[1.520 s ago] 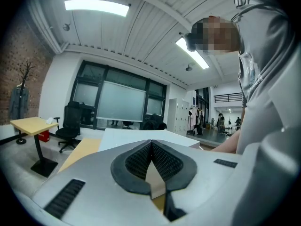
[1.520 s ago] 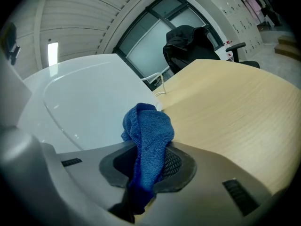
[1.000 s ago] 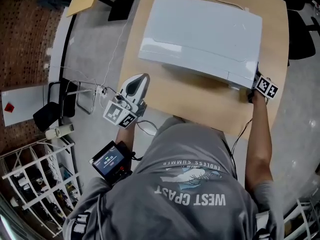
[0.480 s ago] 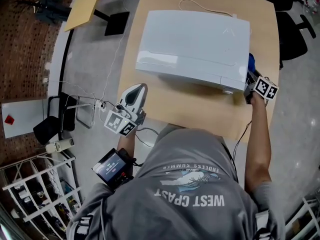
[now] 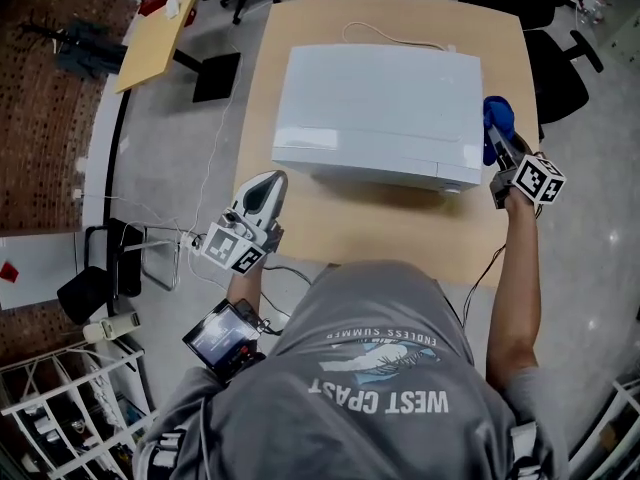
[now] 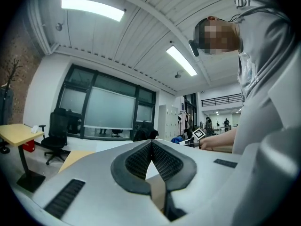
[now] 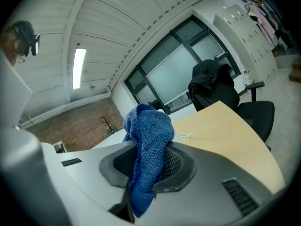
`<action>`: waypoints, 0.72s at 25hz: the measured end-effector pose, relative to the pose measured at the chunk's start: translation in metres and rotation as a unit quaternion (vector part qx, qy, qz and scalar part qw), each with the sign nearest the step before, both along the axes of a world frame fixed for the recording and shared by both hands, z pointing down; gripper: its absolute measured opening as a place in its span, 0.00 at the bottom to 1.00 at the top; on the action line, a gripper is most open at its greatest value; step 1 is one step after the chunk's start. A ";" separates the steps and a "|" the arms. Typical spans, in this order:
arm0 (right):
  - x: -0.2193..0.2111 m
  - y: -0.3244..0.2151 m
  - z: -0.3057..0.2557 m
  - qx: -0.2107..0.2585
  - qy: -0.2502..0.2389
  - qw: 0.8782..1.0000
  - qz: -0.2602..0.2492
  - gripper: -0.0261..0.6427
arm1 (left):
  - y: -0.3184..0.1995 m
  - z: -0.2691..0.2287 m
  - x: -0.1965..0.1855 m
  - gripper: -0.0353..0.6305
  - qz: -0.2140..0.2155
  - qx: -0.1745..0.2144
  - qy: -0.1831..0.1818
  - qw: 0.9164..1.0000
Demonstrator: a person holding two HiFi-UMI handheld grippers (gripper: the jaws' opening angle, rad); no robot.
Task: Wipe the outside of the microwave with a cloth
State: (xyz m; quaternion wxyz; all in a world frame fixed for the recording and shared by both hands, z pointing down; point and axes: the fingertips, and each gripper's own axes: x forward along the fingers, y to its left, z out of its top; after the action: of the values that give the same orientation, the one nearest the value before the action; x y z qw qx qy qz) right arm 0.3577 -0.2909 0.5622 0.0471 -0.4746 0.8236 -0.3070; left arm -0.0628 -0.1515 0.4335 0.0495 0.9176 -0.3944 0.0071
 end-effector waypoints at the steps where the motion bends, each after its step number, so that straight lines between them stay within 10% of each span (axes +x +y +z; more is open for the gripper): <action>1: 0.001 0.001 -0.012 0.010 0.006 1.000 0.003 0.17 | -0.004 -0.004 0.000 0.09 0.009 0.006 0.000 1.000; 10: -0.033 0.005 -0.118 0.105 0.074 0.992 -0.012 0.17 | -0.025 -0.023 0.015 0.09 0.122 0.024 -0.009 0.992; 18: -0.118 0.006 -0.183 0.161 0.091 0.979 -0.091 0.17 | -0.036 -0.038 0.040 0.09 0.245 0.034 -0.025 0.969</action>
State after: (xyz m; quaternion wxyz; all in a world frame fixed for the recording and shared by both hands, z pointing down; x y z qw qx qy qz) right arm 0.2395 -0.2845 0.3789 0.0193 -0.4094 0.9029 -0.1293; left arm -0.0229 -0.1877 0.3953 0.0048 0.9869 -0.1588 0.0287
